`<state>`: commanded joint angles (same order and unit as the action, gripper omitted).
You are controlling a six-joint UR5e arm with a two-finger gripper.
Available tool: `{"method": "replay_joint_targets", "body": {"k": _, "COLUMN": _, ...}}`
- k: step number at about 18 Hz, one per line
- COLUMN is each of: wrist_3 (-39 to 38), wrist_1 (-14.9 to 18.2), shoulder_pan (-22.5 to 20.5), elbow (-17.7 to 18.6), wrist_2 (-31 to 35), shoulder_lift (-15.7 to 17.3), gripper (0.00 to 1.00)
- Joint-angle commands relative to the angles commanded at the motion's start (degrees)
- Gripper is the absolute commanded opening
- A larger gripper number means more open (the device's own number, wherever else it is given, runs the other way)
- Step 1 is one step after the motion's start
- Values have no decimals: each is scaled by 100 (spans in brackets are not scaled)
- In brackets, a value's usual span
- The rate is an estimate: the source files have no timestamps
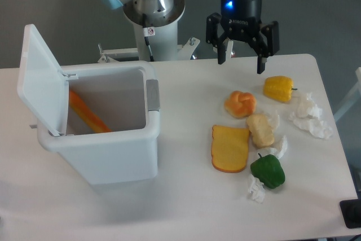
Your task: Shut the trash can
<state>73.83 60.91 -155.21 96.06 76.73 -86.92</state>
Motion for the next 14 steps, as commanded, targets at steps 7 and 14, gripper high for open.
{"method": "replay_joint_targets", "body": {"k": 7, "wrist_3": -492, "wrist_1": -17, "shoulder_pan": 9, "elbow": -79, "wrist_2": -219, "shoulder_lift": -9, "gripper": 100}}
{"method": "replay_joint_targets", "body": {"k": 14, "wrist_3": -632, "wrist_1": -35, "shoulder_pan": -44, "elbow": -193, "wrist_2": -781, "shoulder_lift": -9, "gripper": 100}}
